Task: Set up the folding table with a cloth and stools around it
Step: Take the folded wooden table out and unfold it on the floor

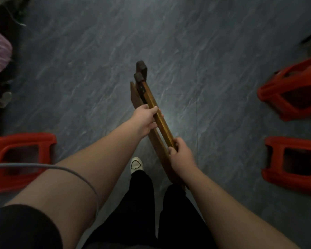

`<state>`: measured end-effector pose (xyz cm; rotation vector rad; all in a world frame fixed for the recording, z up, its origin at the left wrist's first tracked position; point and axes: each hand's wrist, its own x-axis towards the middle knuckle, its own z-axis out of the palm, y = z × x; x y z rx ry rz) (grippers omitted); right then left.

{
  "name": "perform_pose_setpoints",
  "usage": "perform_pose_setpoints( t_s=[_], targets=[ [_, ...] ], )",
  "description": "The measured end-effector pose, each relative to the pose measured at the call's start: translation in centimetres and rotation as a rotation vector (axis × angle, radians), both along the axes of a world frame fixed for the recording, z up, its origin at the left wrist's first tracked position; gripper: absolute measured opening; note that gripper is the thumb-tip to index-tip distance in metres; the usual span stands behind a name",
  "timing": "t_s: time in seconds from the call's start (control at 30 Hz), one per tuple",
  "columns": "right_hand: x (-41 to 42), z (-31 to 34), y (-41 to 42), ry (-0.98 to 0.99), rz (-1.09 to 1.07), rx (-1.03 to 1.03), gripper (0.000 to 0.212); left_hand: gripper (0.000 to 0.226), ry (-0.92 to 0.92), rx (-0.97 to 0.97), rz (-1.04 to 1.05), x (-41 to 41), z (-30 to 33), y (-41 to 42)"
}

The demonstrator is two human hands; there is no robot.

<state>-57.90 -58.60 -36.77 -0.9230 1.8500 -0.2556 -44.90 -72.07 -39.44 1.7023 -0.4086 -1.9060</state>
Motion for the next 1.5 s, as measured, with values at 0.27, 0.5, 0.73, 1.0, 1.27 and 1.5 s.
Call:
perform_pose_setpoints(
  t_s=[0.27,0.5,0.73,1.0,1.27,1.5],
  targets=[
    [0.1,-7.3,-0.2,-0.055,-0.321,0.006,0.03,0.044,-0.007,-0.012,-0.234,-4.8,-6.6,-2.5],
    [-0.1,-13.2,0.3,-0.054,-0.367,-0.058,0.018,0.024,-0.032,-0.027,-0.331,-6.7,-11.0,-2.7],
    [-0.4,-16.5,1.2,-0.02,-0.352,-0.063,0.028,0.024,-0.049,-0.05,-0.372,-6.8,-12.4,-2.3],
    [-0.1,-16.8,1.4,0.013,-0.302,-0.056,0.02,0.016,-0.144,-0.084,-0.402,-6.6,-12.5,-2.0],
    [-0.8,-16.6,1.2,0.066,-0.166,-0.034,0.03,0.052,-0.42,-0.218,-0.598,-6.2,-13.2,-1.4],
    [-3.0,-16.7,0.9,0.047,-0.004,-0.033,0.035,0.056,-0.604,-0.416,-0.815,-4.5,-13.5,1.2]
  ],
)
